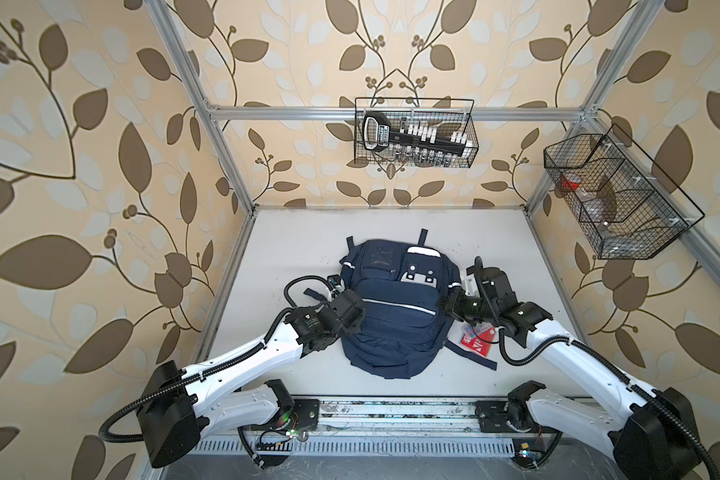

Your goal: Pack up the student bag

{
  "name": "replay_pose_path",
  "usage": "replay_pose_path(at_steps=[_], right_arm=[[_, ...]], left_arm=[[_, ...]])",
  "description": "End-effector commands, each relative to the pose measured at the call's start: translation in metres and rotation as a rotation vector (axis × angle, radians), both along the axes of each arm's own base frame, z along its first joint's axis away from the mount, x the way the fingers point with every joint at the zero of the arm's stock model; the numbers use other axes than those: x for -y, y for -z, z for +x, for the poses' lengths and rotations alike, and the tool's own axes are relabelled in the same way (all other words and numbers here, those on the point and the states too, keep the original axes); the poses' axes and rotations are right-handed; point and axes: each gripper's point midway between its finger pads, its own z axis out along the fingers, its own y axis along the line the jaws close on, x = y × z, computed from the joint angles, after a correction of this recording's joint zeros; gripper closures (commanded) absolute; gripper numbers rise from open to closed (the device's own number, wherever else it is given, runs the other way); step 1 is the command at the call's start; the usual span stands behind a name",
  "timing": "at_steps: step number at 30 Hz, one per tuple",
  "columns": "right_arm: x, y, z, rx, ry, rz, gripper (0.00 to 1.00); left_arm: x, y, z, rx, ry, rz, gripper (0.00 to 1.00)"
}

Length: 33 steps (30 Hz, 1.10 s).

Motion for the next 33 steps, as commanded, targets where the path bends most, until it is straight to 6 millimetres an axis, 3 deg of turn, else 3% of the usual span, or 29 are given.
replay_pose_path(at_steps=[1, 5, 12, 17, 23, 24, 25, 28, 33], right_arm=[[0.026, -0.002, 0.017, 0.046, 0.079, -0.120, 1.00], [0.030, 0.004, 0.029, 0.029, 0.082, -0.145, 1.00], [0.019, 0.004, 0.057, 0.011, 0.058, -0.157, 1.00], [0.013, 0.004, 0.069, -0.004, 0.059, -0.146, 1.00], [0.004, -0.004, 0.071, 0.005, 0.048, -0.088, 1.00], [0.001, -0.008, 0.070, 0.013, 0.035, -0.072, 0.96], [0.001, -0.011, 0.068, 0.019, 0.032, -0.064, 0.82], [0.006, -0.023, 0.060, 0.042, 0.043, -0.071, 0.53], [0.013, -0.037, 0.031, 0.083, 0.069, -0.093, 0.46]], left_arm=[[-0.068, 0.018, 0.000, -0.016, -0.174, 0.253, 1.00], [-0.073, 0.019, -0.011, -0.033, -0.193, 0.216, 1.00], [-0.100, 0.013, -0.040, 0.018, -0.210, 0.165, 1.00], [-0.097, 0.028, -0.037, -0.022, -0.223, 0.188, 1.00], [-0.075, 0.024, -0.020, -0.043, -0.187, 0.192, 1.00], [-0.069, 0.021, -0.018, -0.040, -0.165, 0.177, 0.97], [-0.064, 0.017, -0.016, -0.033, -0.144, 0.166, 0.88], [-0.048, -0.001, -0.017, 0.018, -0.046, 0.152, 0.65], [-0.015, -0.028, -0.023, 0.049, 0.147, 0.073, 0.56]])
